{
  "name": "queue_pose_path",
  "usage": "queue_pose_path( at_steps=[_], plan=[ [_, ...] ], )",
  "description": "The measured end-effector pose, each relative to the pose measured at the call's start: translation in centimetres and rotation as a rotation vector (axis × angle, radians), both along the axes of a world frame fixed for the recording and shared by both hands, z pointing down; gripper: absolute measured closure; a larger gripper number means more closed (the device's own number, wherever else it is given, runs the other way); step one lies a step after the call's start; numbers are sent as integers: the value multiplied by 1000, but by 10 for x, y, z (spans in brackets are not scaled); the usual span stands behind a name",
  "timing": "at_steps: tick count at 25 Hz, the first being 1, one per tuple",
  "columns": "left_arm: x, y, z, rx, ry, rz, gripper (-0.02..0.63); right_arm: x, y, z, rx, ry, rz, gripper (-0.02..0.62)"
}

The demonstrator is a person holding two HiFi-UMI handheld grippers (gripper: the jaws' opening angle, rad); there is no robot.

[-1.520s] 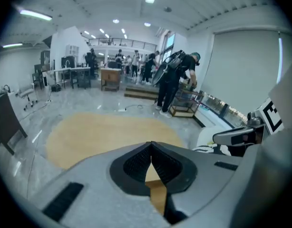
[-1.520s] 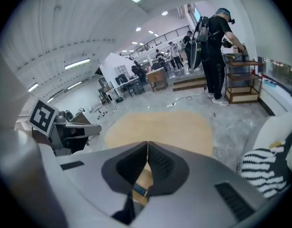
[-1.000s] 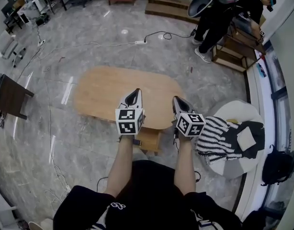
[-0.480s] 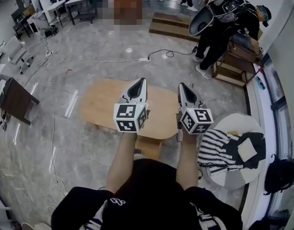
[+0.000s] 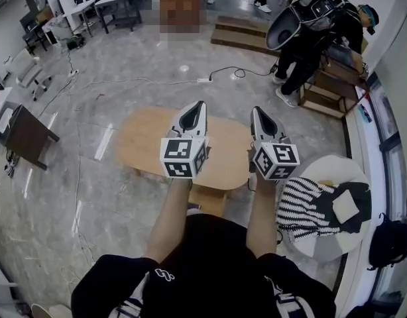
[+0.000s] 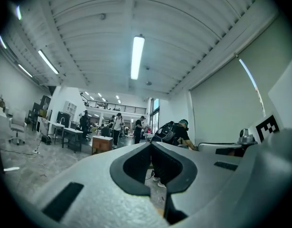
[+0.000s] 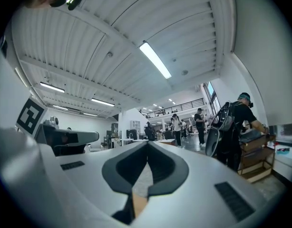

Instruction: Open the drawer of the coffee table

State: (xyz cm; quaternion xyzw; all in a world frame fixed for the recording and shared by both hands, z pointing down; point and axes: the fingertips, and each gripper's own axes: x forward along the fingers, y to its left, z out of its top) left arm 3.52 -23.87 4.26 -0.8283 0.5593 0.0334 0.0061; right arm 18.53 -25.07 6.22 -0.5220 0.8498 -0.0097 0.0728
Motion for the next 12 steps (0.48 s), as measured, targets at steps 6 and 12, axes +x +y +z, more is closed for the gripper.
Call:
queue_pose_path(
  at_steps=[6,12],
  plan=[
    [11,-1,0,11,3,3,595,14,0,-4,20,5,10,584],
    [12,-5,-1,8,4,7,595,19,-3,-9,26,5,21,583]
  ],
)
